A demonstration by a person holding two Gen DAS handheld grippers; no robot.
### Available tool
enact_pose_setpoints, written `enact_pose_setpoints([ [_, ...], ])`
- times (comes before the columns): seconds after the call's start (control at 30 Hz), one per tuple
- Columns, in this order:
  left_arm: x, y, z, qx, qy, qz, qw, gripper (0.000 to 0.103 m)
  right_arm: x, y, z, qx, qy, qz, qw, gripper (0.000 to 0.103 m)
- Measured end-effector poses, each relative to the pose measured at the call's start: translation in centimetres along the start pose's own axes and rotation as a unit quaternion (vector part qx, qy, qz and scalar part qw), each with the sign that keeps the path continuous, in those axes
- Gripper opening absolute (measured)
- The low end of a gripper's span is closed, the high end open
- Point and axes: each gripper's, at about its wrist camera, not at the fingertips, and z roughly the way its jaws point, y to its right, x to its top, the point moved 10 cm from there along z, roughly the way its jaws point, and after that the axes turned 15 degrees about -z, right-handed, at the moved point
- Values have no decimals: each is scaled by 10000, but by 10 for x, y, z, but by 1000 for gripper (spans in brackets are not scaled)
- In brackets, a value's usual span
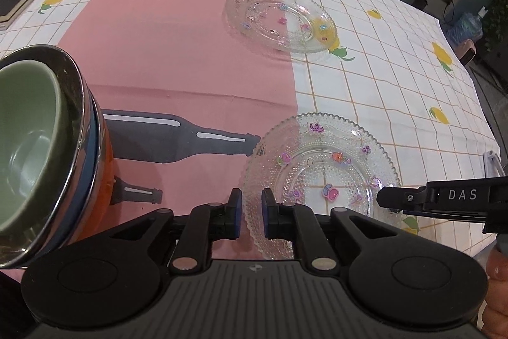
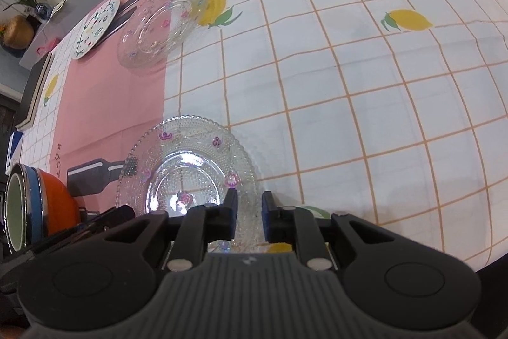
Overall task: Organize plates and bowls
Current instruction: 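Lower the glass plate onto the table and open both grippers, then move both grippers to the second clear glass plate and grip its rim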
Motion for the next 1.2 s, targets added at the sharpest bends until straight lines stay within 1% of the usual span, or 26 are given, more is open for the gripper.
enact_pose_setpoints([
  [0.07,1,0,-1,-51,-21,-24,10000,17,0,0,-1,-21,-15,-32,10000,17],
  [0.13,3,1,-3,-91,-24,-47,9999,20,2,0,-4,-47,38,-62,10000,17],
  [0.2,6,4,-6,-168,-12,-61,9998,25,6,2,-9,-120,115,-114,9998,21],
  [0.23,8,5,-8,-216,12,-74,9997,26,9,2,-12,-137,176,-141,9997,28],
  [0.27,10,7,-11,-300,43,-81,9995,27,11,2,-15,-155,242,-174,9994,30],
  [0.33,17,12,-17,-459,100,-103,9988,31,17,2,-21,-193,364,-245,9989,30],
  [0.4,25,16,-23,-558,185,-130,9982,32,23,2,-27,-195,486,-274,9983,31],
  [0.5,41,19,-28,-605,376,-208,9972,32,34,3,-34,-198,644,-260,9974,32],
  [0.63,63,19,-33,-678,551,-433,9952,34,48,4,-41,-217,851,-233,9959,38],
  [0.77,85,15,-34,-697,720,-760,9921,34,62,8,-42,-164,970,-105,9951,38],
  [0.97,105,13,-20,-724,687,-1261,9870,34,87,6,-35,58,1078,158,9940,38],
  [1.1,118,19,-9,-745,712,-1413,9846,34,105,2,-22,165,1081,225,9937,38],
  [1.2,132,18,0,-684,800,-1581,9818,34,120,2,-11,266,1058,286,9936,38],
])
